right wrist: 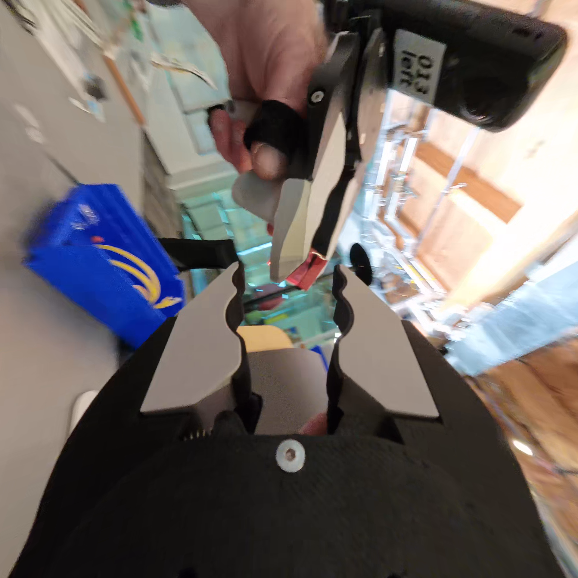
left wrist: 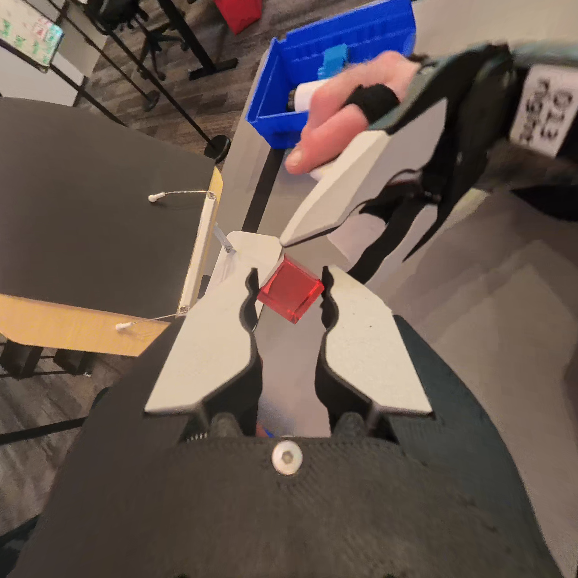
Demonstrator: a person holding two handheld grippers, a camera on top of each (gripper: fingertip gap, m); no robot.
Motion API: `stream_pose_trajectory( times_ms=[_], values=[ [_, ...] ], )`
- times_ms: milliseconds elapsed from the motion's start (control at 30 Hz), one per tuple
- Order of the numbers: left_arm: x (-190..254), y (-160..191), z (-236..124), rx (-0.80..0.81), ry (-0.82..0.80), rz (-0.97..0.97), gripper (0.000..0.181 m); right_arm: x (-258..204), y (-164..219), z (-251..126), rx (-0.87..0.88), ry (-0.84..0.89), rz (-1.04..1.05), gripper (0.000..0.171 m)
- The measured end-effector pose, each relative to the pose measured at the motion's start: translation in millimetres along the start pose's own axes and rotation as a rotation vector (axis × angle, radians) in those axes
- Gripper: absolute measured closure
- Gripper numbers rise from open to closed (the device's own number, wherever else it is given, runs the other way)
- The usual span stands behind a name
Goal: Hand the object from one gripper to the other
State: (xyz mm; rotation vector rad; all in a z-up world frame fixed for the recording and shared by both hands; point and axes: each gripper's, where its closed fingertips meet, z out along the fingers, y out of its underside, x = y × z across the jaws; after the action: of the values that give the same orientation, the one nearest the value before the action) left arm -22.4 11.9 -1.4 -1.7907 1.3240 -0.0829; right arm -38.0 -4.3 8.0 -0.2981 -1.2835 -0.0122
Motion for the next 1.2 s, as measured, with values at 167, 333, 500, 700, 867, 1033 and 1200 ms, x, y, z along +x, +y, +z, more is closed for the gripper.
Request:
stream_pose_trajectory(
  times_ms=[167,333,500,700,867,1033,1200],
  values=[
    [16,15,-6,-0.161,0.151,0.153,0.143,-18,-4,-18,0.035,-0.223,0.040,0.120],
    [51,39,-20,-0.361,0.424,0.319,0.143,-39,-32,-30,0.106,-0.379,0.055,0.120],
    [72,48,-27,-0.476,0.599,0.351,0.143,-56,-59,-35,0.168,-0.469,0.060,0.121],
    [88,57,-27,-0.564,0.696,0.387,0.143,-66,-59,-29,0.117,-0.461,-0.027,0.118],
    [96,54,-25,-0.569,0.755,0.399,0.143,-80,-67,-20,0.110,-0.450,-0.096,0.113],
    [99,63,-22,-0.640,0.763,0.439,0.143,-85,-67,-18,0.093,-0.456,-0.106,0.118],
    [96,73,-18,-0.724,0.742,0.485,0.142,-88,-61,-12,0.052,-0.438,-0.139,0.130]
  ],
)
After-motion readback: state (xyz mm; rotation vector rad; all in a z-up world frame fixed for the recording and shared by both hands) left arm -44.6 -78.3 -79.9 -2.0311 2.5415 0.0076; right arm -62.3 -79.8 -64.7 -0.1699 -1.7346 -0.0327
